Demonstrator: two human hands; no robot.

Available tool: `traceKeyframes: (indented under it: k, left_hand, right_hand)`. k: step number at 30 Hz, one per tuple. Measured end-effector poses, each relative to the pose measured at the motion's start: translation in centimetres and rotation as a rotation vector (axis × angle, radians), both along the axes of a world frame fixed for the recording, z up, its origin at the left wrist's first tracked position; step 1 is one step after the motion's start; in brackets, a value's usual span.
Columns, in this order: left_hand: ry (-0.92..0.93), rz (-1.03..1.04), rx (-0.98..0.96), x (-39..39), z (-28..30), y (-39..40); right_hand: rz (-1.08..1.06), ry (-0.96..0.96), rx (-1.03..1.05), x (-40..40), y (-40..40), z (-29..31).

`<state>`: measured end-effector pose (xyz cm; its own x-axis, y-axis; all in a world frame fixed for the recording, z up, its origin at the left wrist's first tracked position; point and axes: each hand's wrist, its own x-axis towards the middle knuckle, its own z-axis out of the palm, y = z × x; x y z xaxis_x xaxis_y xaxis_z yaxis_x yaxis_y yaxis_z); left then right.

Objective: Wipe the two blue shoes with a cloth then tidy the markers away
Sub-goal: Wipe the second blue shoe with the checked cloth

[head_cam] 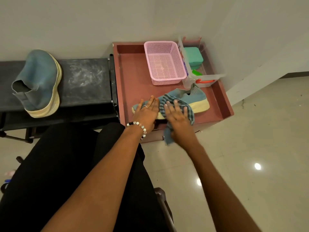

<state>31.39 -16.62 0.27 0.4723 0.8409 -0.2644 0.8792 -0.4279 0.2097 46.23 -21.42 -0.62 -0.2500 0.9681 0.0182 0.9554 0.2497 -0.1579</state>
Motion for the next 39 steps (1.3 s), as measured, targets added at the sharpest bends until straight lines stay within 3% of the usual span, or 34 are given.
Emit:
traceKeyframes:
  k: [3, 7, 14, 22, 25, 28, 30, 32, 35, 37, 39]
  left_hand:
    - [-0.028, 0.022, 0.0, -0.1, -0.3, 0.1]
    - [-0.016, 0.04, 0.022, 0.3, -0.5, 0.2]
    - [-0.017, 0.102, 0.095, 0.9, -0.6, 0.2]
    - [-0.314, 0.332, -0.103, -1.1, -1.1, 2.5]
    - [-0.318, 0.344, -0.108, -1.0, -1.2, 2.6]
    - [-0.33, 0.386, -0.069, -0.7, -1.1, 2.7]
    - [-0.297, 0.374, -0.014, -0.7, -1.4, 2.6]
    - [-0.291, 0.376, 0.054, -0.7, -1.7, 2.5]
    - [-0.313, 0.363, 0.086, -0.7, -2.2, 2.3]
    - [-0.339, 0.342, 0.027, -0.7, -2.3, 2.5]
    - [-0.339, 0.305, -0.08, -0.9, -2.4, 2.9]
  right_hand:
    - [-0.04, -0.073, 0.003, 4.7, 1.4, 0.4]
    - [-0.259, -0.081, -0.049, 8.0, 3.7, 1.3]
    - [-0.632, 0.208, -0.025, 9.5, 6.4, 2.2]
    - [-0.742, 0.213, -0.103, 6.6, 7.2, 3.1]
    - [-0.715, 0.119, -0.078, 1.1, 5.3, 2.3]
    - [-0.659, 0.244, -0.098, -4.9, 2.6, 1.5]
    - [-0.483, 0.278, -0.025, -7.2, 0.8, 0.5]
    - [-0.206, 0.167, 0.123, -6.9, -0.6, -0.6]
    - [0.021, 0.04, 0.169, -3.4, -0.5, -0.7]
    - [0.072, 0.012, 0.179, -1.2, 0.2, -0.1]
    - [-0.061, -0.002, 0.188, 1.2, 1.0, 0.2]
